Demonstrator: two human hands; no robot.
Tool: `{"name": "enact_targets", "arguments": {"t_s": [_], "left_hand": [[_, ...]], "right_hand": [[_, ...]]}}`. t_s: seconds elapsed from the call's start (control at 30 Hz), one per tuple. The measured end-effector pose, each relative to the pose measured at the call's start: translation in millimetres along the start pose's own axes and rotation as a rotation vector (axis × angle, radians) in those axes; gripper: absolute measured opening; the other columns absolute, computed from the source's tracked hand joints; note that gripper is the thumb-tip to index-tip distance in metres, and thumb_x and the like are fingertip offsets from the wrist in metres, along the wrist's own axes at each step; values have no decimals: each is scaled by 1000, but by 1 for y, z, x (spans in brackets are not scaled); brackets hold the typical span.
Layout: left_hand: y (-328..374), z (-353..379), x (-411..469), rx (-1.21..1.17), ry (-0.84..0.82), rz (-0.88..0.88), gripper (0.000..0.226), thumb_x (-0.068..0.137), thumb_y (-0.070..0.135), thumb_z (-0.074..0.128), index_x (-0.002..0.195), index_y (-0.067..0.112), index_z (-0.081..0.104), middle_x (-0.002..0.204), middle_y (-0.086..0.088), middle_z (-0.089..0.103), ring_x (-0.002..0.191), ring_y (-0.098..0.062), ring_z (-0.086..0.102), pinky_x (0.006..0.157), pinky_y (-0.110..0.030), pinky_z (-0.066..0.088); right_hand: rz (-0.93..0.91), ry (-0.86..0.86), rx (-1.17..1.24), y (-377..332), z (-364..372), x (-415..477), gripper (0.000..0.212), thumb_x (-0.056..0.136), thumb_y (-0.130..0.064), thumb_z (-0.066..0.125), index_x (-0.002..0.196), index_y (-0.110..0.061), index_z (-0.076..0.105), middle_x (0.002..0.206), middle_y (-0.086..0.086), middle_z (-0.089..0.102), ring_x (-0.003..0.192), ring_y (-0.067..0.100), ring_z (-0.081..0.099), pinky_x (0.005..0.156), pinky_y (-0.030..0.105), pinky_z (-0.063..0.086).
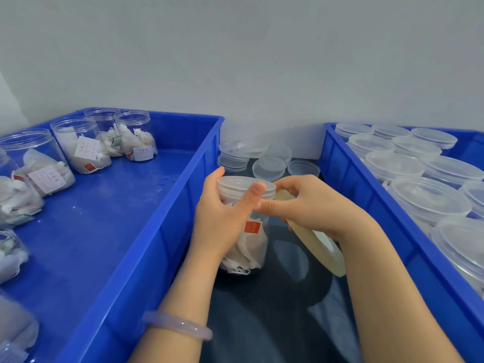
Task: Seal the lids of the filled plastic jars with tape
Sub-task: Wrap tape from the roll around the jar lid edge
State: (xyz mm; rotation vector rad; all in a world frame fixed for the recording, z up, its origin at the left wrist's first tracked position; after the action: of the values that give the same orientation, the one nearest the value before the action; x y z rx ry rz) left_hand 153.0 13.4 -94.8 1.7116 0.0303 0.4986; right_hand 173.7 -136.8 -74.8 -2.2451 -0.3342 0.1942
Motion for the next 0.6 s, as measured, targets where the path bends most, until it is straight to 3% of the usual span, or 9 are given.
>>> {"name": "enact_targets", "arguments": {"t_s": [0.07,0.2,0.3,0.4,0.47,0.53,0.6], "left_hand": [[-1,-5,-1,1,55,-10,112,45,85,55,138,23,43,113,21,49,105,1,49,64,1,38],[-8,-13,5,-17,106,-4,83,63,70,59,127,18,55,104,20,55,92,9,54,67,-1,40],[-10,-14,8,-32,102,21,71,66,58,55,122,16,59,98,24,56,86,16,54,67,3,39],[-9,-14,9,-58,75,29,66,67,55,56,119,16,61,96,23,59,84,15,58,69,-1,44],[-8,-12,9,-77,58,40,64,67,54,56,118,16,61,97,23,60,84,14,59,69,-3,45],[-5,-10,9,-94,31,69,64,66,53,60,117,14,62,97,22,60,83,16,60,67,-4,45],[-1,-8,7,-121,-7,101,75,60,60,64,116,10,62,99,20,61,85,16,60,65,-5,46]], "right_hand": [[-16,-18,-23,-4,2,0,52,57,-64,74,100,-35,68,83,-17,68,75,1,64,67,25,52],[2,-137,-73,-4,12,-3,88,50,-60,82,130,-35,54,121,-15,59,105,8,59,91,36,52],[-32,-141,-35,-7,7,-5,82,43,-67,77,119,-41,61,107,-20,65,93,4,65,85,35,55],[-64,-119,2,-6,2,-5,73,40,-71,73,108,-45,66,92,-30,65,85,-7,62,78,22,51],[-80,-114,43,-4,1,-3,46,52,-62,77,96,-49,68,86,-34,65,83,-14,60,72,17,46],[-76,-115,56,-1,2,-1,33,58,-57,78,89,-50,69,86,-35,65,82,-15,60,73,19,48],[-63,-119,70,3,4,1,42,55,-57,78,95,-45,70,91,-30,67,85,-9,63,80,26,53]]}}
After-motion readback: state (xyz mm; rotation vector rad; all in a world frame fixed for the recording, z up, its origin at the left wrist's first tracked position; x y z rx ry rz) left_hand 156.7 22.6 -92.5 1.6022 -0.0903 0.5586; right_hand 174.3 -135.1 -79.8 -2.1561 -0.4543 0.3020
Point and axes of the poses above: each hand's wrist, its own x-axis towards the middle knuckle, its own z-axis out of the palm, y = z × x, the point moved 10 cm from there along x, towards the middle knuckle
